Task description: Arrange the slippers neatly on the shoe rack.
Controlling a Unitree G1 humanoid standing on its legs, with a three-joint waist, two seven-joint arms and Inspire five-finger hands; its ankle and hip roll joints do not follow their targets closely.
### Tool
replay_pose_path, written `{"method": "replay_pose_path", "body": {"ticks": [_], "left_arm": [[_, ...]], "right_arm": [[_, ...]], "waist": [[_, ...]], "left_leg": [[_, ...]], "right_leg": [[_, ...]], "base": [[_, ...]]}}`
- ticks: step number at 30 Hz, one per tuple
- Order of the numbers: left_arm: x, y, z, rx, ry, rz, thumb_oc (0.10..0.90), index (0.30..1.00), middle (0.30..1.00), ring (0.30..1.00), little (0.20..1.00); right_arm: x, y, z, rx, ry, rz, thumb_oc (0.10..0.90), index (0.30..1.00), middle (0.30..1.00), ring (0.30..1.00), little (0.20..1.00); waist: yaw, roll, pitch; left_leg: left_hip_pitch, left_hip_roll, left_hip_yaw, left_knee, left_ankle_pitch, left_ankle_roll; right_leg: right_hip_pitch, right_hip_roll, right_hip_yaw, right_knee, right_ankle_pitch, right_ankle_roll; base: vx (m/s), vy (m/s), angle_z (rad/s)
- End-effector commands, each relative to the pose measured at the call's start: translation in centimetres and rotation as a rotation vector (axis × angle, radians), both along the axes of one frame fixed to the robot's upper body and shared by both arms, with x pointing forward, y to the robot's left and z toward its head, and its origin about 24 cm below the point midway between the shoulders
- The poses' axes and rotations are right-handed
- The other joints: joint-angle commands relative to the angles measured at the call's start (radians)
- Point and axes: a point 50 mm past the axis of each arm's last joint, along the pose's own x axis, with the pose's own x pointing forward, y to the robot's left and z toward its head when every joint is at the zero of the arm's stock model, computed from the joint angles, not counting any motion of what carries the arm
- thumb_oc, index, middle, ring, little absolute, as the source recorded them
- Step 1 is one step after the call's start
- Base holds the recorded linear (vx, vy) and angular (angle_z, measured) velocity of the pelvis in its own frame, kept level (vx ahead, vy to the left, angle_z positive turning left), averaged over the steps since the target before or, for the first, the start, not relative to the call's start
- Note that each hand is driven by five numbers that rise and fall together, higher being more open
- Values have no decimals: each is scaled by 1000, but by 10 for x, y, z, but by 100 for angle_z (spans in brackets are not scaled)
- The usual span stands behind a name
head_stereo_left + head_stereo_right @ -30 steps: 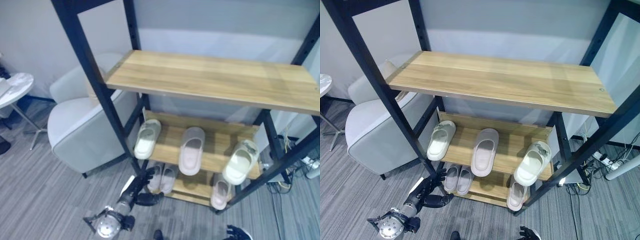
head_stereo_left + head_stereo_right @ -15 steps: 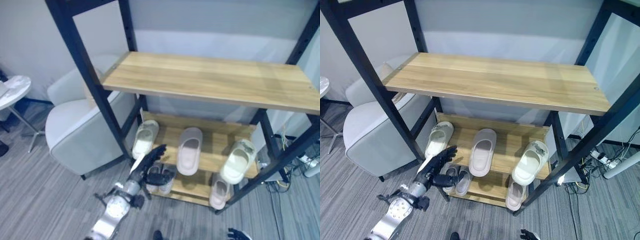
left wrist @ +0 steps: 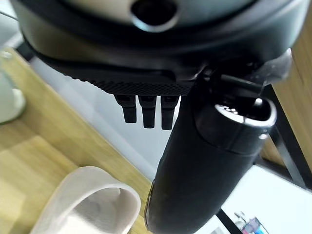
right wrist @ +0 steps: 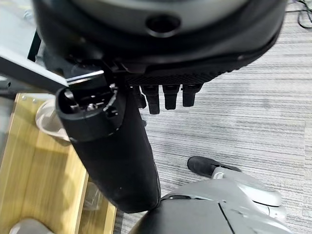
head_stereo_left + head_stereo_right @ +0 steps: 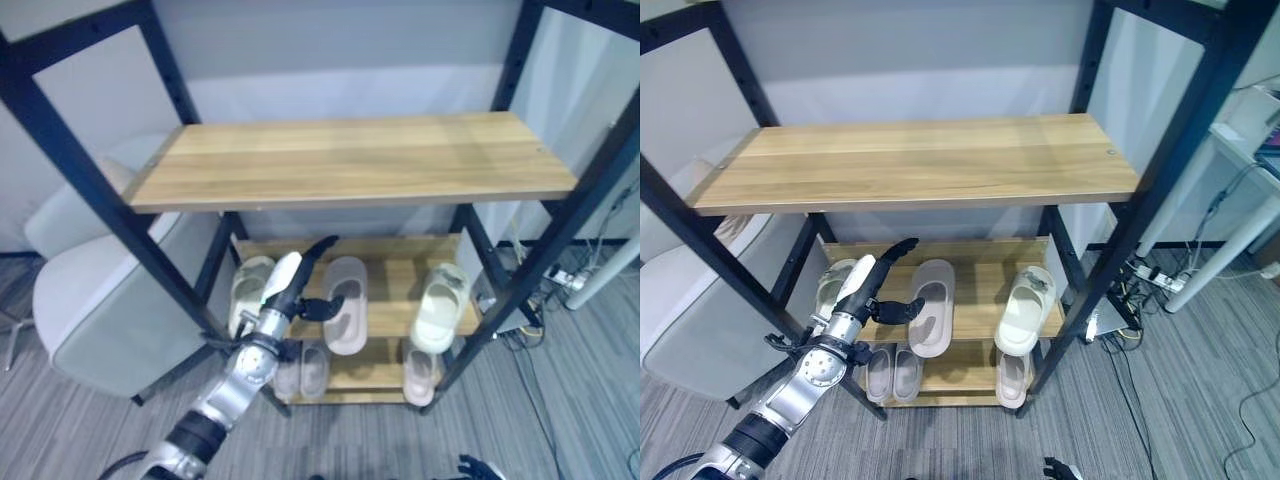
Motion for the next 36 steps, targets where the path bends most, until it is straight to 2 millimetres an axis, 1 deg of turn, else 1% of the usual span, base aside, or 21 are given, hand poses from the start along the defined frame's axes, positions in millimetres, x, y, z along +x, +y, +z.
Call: {"method": "replay_pose_path", "body": {"ticks": [1, 5, 6, 10, 11, 12, 15, 16, 18, 22, 25, 27, 28, 29, 30, 31, 32, 34, 35, 36], "left_arm": [[37, -3, 70, 23, -309, 33, 800, 900, 900, 900, 900], [46, 0, 72, 68, -316, 69, 800, 900, 900, 900, 900], [50, 4, 73, 101, -317, 92, 800, 900, 900, 900, 900], [60, 11, 75, 166, -307, 133, 800, 900, 900, 900, 900], [61, 11, 75, 166, -308, 133, 740, 811, 811, 811, 811], [65, 13, 76, 182, -299, 148, 400, 300, 300, 300, 300], [68, 15, 79, 199, -302, 156, 400, 300, 300, 300, 300], [68, 15, 81, 188, -308, 158, 400, 300, 300, 300, 300], [67, 15, 83, 178, -317, 156, 400, 300, 300, 300, 300], [63, 9, 80, 149, -312, 123, 400, 300, 300, 300, 300], [54, 2, 79, 87, -321, 82, 400, 300, 300, 300, 300], [50, 2, 79, 68, -323, 73, 400, 300, 300, 300, 300], [43, 0, 79, 22, -331, 49, 400, 300, 300, 300, 300], [43, 0, 79, 22, -330, 49, 400, 300, 300, 300, 300], [34, -1, 80, -22, -344, 24, 400, 300, 300, 300, 300], [34, 0, 80, -22, -342, 25, 400, 300, 300, 300, 300], [23, 1, 80, -64, -351, 0, 400, 300, 300, 300, 300], [10, 2, 80, -129, -348, -36, 400, 300, 300, 300, 300], [-3, 3, 75, -224, -313, -66, 400, 300, 300, 300, 300], [-11, 3, 69, -320, -261, -94, 400, 300, 300, 300, 300]], "right_arm": [[7, -4, 4, -32, -23, 76, 800, 900, 900, 900, 900], [11, -5, 5, -36, -42, 85, 800, 900, 900, 900, 900], [12, -5, 6, -36, -51, 88, 800, 900, 900, 900, 900], [17, -4, 8, -32, -77, 81, 800, 900, 900, 900, 900], [18, -4, 8, -32, -78, 81, 800, 900, 900, 900, 900], [21, -4, 9, -29, -92, 78, 800, 900, 900, 900, 900], [24, -3, 10, -25, -107, 75, 800, 900, 900, 900, 900], [25, -1, 10, -22, -113, 75, 800, 900, 900, 900, 900], [25, -1, 10, -21, -113, 74, 800, 900, 900, 900, 900], [21, 3, 8, -9, -104, 71, 800, 900, 900, 900, 900], [18, 6, 6, 0, -99, 67, 800, 900, 900, 900, 900], [18, 7, 6, 2, -97, 66, 800, 900, 900, 900, 900], [18, 8, 6, 12, -95, 55, 800, 900, 900, 900, 900], [18, 8, 6, 12, -94, 55, 800, 900, 900, 900, 900], [18, 9, 5, 18, -95, 47, 800, 900, 900, 900, 900], [17, 9, 5, 18, -94, 48, 800, 900, 900, 900, 900], [16, 11, 4, 24, -88, 39, 800, 900, 900, 900, 900], [14, 11, 4, 29, -83, 32, 800, 900, 900, 900, 900], [11, 11, 3, 32, -72, 19, 800, 900, 900, 900, 900], [8, 10, 2, 31, -59, 18, 800, 900, 900, 900, 900]], "waist": [[-8, -22, 17], [-21, -22, 23], [-28, -25, 27], [-38, -35, 33], [-37, -35, 32], [-43, -40, 35], [-45, -45, 36], [-44, -51, 35], [-43, -52, 34], [-36, -58, 31], [-26, -57, 29], [-23, -56, 29], [-15, -54, 27], [-16, -54, 28], [-6, -53, 25], [-7, -53, 26], [5, -52, 24], [15, -51, 22], [25, -49, 21], [30, -47, 19]], "left_leg": [[-9, 14, -29, -6, -98, -50], [-49, 14, -13, -6, -90, -48], [-70, 14, -8, -6, -88, -47], [-112, 15, 3, -6, -78, -45], [-114, 15, 4, -6, -78, -45], [-130, 15, 8, -6, -73, -44], [-141, 15, 11, -6, -72, -43], [-144, 16, 14, -6, -71, -42], [-144, 15, 14, -6, -72, -41], [-126, 12, 9, -6, -79, -40], [-103, 7, -3, -6, -87, -39], [-95, 6, -6, -6, -89, -39], [-83, 3, -12, -6, -93, -39], [-82, 4, -12, -6, -93, -39], [-70, 2, -16, -6, -97, -39], [-69, 2, -16, -6, -97, -39], [-58, 1, -22, -6, -100, -39], [-43, 2, -28, -6, -102, -40], [-34, 2, -32, -6, -103, -40], [-28, 2, -35, -6, -103, -39]], "right_leg": [[-60, -25, 53, 7, 7, 94], [-112, -24, 72, 7, 23, 99], [-138, -22, 80, 7, 32, 101], [-186, -22, 97, 7, 48, 104], [-188, -22, 98, 7, 49, 104], [-205, -22, 102, 7, 54, 105], [-219, -23, 106, 9, 58, 106], [-223, -23, 105, 10, 57, 105], [-221, -23, 107, 9, 56, 105], [-203, -25, 104, 8, 51, 103], [-176, -25, 98, 7, 41, 99], [-168, -25, 95, 7, 38, 99], [-153, -25, 90, 7, 33, 98], [-151, -25, 90, 7, 33, 98], [-135, -25, 84, 7, 27, 97], [-134, -25, 84, 7, 27, 97], [-119, -25, 79, 7, 22, 94], [-103, -24, 72, 7, 18, 93], [-90, -26, 66, 7, 15, 92], [-82, -25, 63, 7, 12, 91]], "base": [[-144, 17, -48], [-70, 10, -33], [-98, 11, -10], [-67, 7, -20], [-63, 1, -17], [-36, -3, -8], [-18, -1, -2], [-3, 3, -5], [10, 0, -9], [41, 0, 0], [12, -2, 1], [15, -8, 9], [23, -7, 9], [37, -19, 6], [15, -11, 5], [37, -22, 7], [34, -17, 12], [34, -27, 17], [19, -21, 19], [20, -19, 15]]}}
